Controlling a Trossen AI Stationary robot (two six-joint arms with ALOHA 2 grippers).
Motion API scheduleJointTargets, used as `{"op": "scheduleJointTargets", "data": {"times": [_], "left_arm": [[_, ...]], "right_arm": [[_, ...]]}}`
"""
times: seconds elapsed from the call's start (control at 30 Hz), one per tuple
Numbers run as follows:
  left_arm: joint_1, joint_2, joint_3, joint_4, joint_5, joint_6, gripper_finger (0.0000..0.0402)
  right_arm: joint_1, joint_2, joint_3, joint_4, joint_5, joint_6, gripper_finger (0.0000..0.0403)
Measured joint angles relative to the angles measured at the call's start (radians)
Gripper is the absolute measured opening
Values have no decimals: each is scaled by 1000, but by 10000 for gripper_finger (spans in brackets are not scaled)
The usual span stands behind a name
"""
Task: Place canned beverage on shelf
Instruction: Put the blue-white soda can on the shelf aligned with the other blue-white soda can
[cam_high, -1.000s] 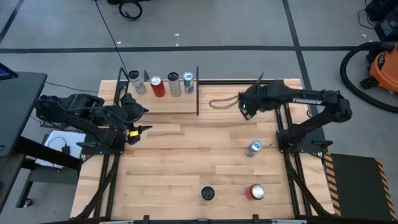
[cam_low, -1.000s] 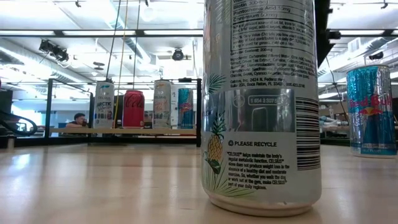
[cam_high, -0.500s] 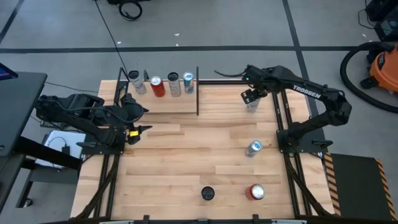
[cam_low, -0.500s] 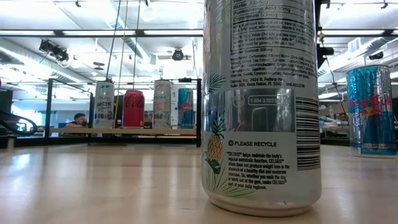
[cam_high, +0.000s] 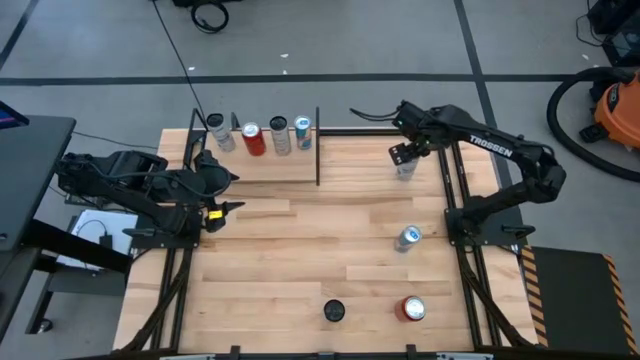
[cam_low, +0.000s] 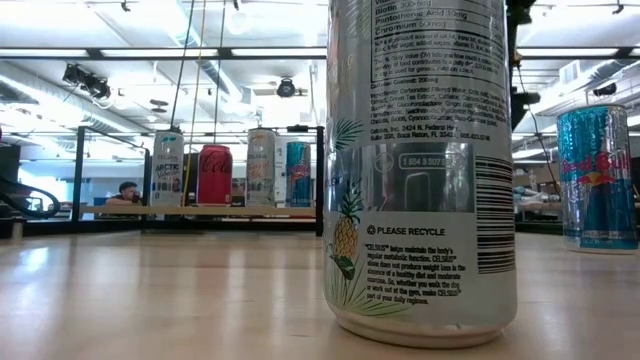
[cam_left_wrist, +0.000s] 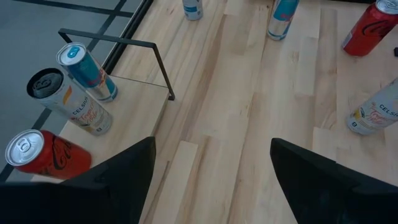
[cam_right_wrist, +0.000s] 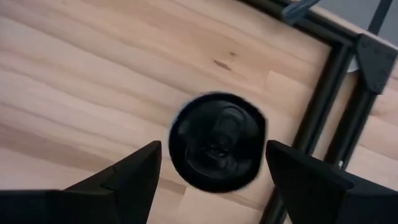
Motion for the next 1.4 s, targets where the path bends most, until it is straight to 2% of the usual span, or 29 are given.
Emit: {"op": "scheduleJointTargets", "data": {"times": [0.17, 0.37, 0.6, 0.73, 0.93, 1.17, 1.4], "left_arm": [[0, 0, 0, 0, 0, 0, 318], [0, 0, 0, 0, 0, 0, 318], [0, 0, 0, 0, 0, 1, 318], [0, 0, 0, 0, 0, 1, 318], [0, 0, 0, 0, -4, 2, 318], [0, 0, 0, 8, -141, 1, 318], [0, 0, 0, 8, -159, -29, 318]], "right_arm": [[-15, 0, -61, 78, -31, -26, 297], [-20, 2, -72, 95, -29, -73, 296], [-11, 2, -72, 94, -30, -96, 250], [8, 2, -72, 94, -27, -109, 250], [82, 6, -20, 76, -106, -116, 250], [226, 6, 115, 123, -147, -87, 250], [358, 16, 262, 221, -171, -64, 250]]}}
